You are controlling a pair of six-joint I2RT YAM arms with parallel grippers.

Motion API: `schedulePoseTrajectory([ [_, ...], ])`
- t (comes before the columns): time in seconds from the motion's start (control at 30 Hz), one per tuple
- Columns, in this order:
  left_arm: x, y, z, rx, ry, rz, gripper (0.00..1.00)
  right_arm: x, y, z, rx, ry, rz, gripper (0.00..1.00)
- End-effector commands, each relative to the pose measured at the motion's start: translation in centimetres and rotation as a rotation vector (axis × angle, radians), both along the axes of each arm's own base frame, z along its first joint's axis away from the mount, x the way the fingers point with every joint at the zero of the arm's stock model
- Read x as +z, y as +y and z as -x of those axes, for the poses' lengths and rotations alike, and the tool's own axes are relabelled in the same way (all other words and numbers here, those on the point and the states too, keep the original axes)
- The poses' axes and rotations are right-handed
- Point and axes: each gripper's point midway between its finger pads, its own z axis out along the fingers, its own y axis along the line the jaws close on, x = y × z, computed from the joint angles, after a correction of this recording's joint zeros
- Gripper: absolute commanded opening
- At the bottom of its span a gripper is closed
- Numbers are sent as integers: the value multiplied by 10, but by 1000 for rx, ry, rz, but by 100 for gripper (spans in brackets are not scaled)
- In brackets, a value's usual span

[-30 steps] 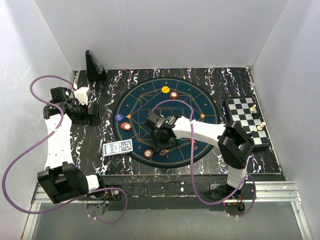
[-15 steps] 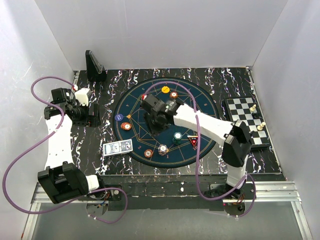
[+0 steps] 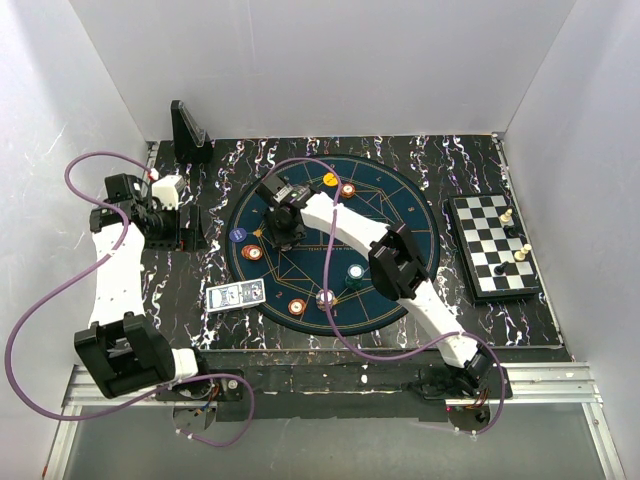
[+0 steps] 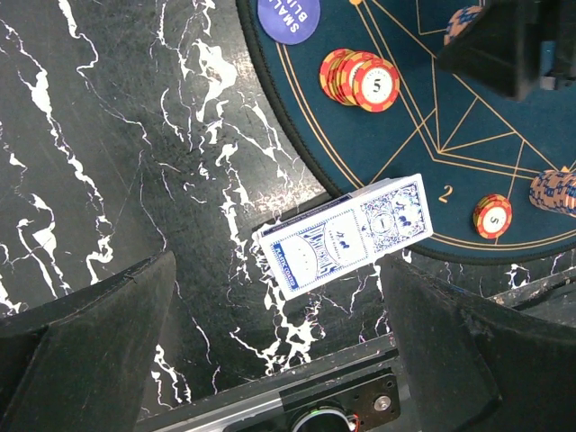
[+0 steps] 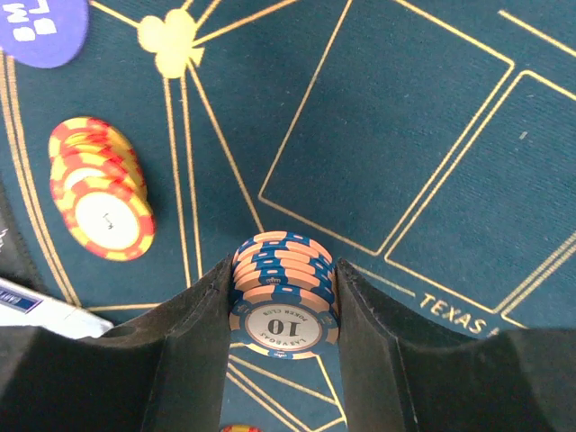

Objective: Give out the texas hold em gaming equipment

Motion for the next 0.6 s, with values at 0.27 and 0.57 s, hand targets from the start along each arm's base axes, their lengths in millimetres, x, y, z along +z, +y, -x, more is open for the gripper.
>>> schedulePoseTrajectory([
  [0.27, 7, -2, -9, 1, -49, 21, 98, -1, 28, -20, -25, -42, -101, 15],
  [0.57, 11, -2, -9, -1, -49, 21, 98, -17, 43, -18, -6, 2, -141, 33],
])
